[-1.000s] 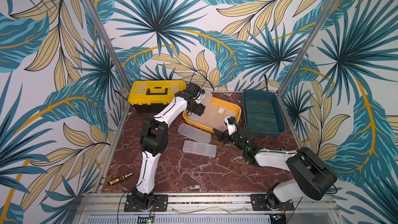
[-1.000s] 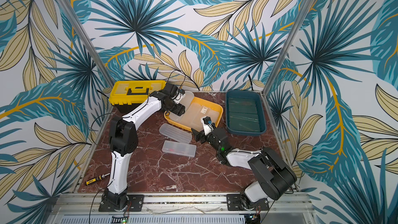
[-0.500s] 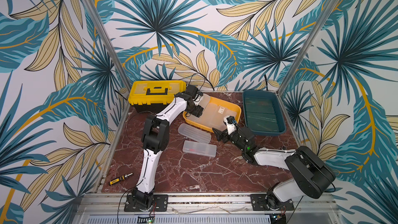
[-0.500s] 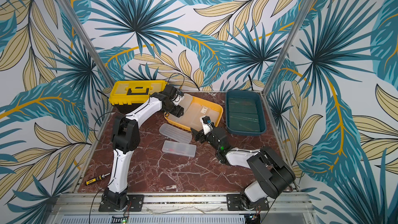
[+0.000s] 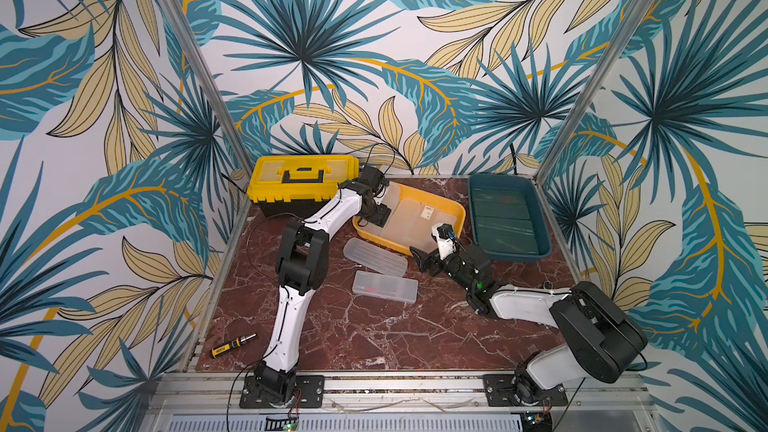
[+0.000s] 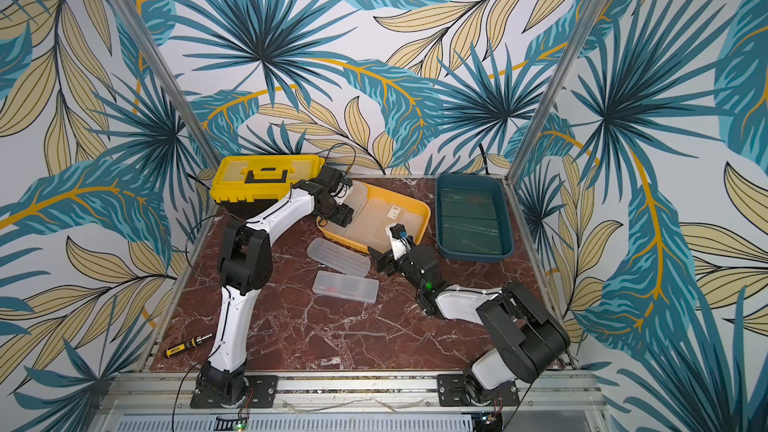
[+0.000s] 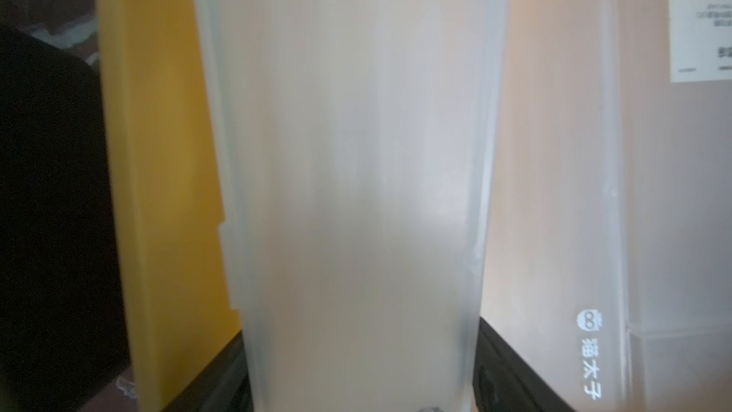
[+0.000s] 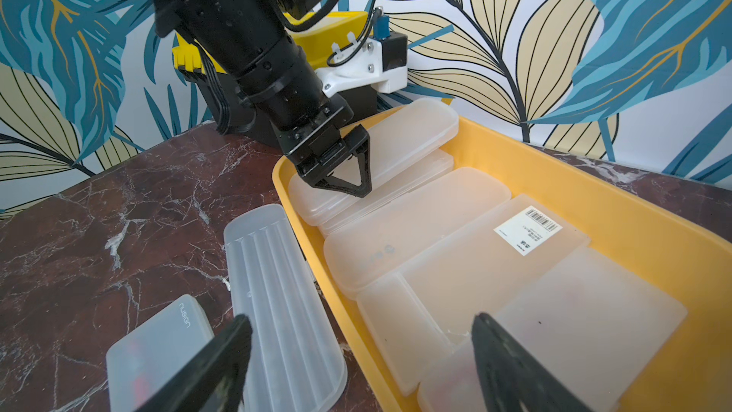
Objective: Place the pencil cases by color into the storage box
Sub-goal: Place the pencil case at the storage box.
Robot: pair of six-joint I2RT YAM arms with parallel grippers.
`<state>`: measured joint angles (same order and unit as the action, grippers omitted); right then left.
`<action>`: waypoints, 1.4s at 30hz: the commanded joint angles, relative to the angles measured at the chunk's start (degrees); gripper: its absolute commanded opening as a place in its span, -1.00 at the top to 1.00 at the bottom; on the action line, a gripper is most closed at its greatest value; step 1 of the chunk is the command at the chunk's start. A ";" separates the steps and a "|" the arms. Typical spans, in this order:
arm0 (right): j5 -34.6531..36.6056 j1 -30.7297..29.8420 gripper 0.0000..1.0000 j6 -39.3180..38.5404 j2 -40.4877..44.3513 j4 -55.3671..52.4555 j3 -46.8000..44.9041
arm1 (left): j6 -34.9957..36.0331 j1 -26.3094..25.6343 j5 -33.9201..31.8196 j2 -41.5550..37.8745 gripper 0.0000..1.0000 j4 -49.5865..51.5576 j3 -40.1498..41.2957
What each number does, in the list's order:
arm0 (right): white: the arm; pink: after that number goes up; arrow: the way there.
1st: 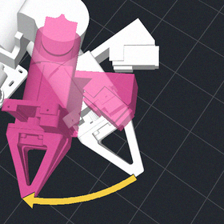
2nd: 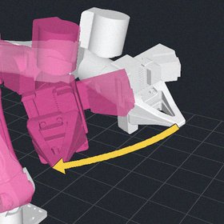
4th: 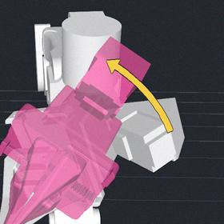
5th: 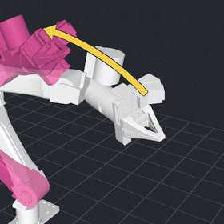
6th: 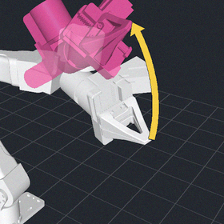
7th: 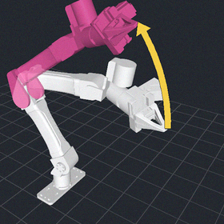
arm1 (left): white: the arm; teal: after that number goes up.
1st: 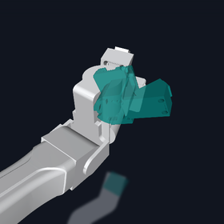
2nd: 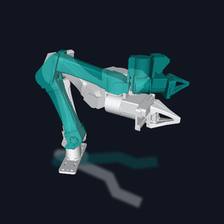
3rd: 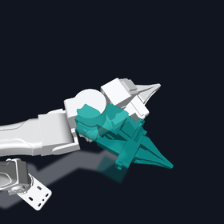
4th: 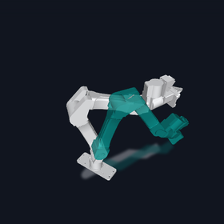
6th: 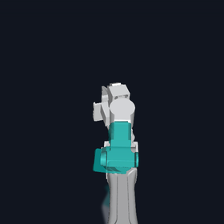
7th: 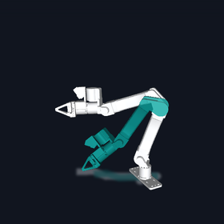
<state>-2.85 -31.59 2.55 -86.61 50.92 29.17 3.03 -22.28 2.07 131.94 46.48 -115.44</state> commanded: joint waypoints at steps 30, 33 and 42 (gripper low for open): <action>0.72 0.09 -0.74 -0.45 -0.07 0.35 0.32 | -8.25 -1.90 -7.42 -8.23 -0.99 -0.50 -2.56; 1.16 0.06 -0.74 -0.04 0.12 0.91 -0.05 | -8.56 -1.95 -5.85 -8.84 -0.99 -0.51 -0.96; 1.51 0.05 -0.74 0.27 0.38 0.92 -0.25 | -9.48 -2.47 -1.34 -9.22 -1.00 -0.51 3.83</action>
<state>-1.93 -31.59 2.57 -86.61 50.92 29.17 -5.41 -24.36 -1.58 124.01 45.87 -114.30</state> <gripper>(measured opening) 0.868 0.997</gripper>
